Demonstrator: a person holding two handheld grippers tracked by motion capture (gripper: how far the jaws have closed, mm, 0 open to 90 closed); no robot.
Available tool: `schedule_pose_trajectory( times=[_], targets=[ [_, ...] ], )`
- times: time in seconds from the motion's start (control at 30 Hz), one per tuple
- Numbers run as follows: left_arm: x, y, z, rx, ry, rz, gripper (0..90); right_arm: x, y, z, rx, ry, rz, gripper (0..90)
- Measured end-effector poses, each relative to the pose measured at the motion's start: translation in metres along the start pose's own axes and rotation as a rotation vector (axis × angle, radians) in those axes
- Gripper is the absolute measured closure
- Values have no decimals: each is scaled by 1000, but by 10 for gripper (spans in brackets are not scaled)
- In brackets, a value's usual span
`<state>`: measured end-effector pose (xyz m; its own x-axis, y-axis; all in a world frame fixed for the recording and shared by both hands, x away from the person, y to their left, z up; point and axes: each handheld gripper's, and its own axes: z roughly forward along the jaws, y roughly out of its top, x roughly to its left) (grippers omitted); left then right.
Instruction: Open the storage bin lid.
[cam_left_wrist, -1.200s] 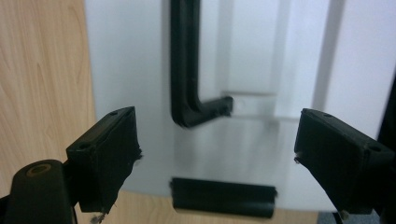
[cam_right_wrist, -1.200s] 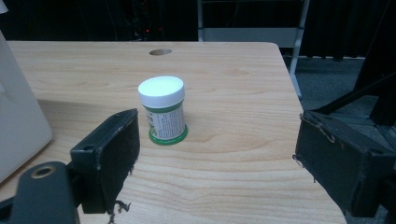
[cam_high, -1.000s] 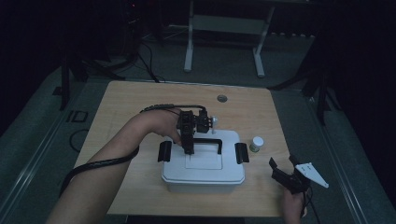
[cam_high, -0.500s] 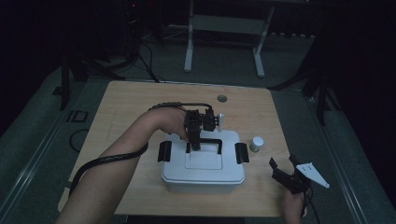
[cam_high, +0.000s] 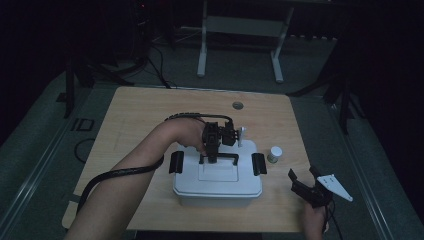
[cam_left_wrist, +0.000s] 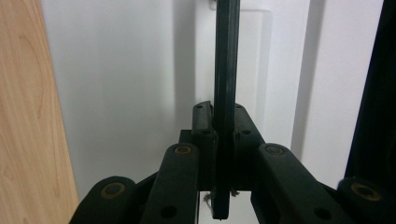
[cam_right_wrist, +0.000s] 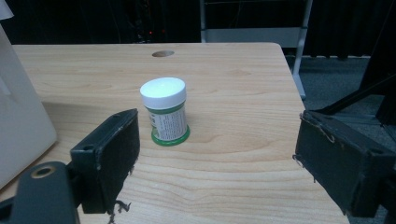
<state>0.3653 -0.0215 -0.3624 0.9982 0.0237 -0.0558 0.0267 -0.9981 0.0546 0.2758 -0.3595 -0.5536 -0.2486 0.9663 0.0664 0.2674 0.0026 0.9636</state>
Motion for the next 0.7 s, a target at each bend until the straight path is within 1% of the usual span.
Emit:
schedule_pose_trajectory(
  times=[0.17,0.2,0.3,0.33,0.37,0.5,0.63,0.7],
  targets=[
    [-2,-2,-1,-15,10,-7,836,0,0,0,1,-1,-3,138],
    [-2,-2,-1,-16,18,0,836,0,0,0,1,-1,-2,137],
    [-4,-2,-2,-14,26,-1,837,0,0,0,1,-2,-2,137],
    [-4,-2,-2,-13,22,-3,837,0,0,0,1,-2,-2,137],
    [-5,-1,-3,-14,29,0,837,0,0,0,1,-2,-2,137],
    [-6,-3,-10,-24,28,-11,837,0,0,0,2,-2,-3,137],
    [-7,-6,-20,-50,48,-18,837,0,0,0,2,-1,-2,137],
    [-7,-7,-25,-50,53,-15,837,0,0,0,3,-2,-3,138]
  ],
)
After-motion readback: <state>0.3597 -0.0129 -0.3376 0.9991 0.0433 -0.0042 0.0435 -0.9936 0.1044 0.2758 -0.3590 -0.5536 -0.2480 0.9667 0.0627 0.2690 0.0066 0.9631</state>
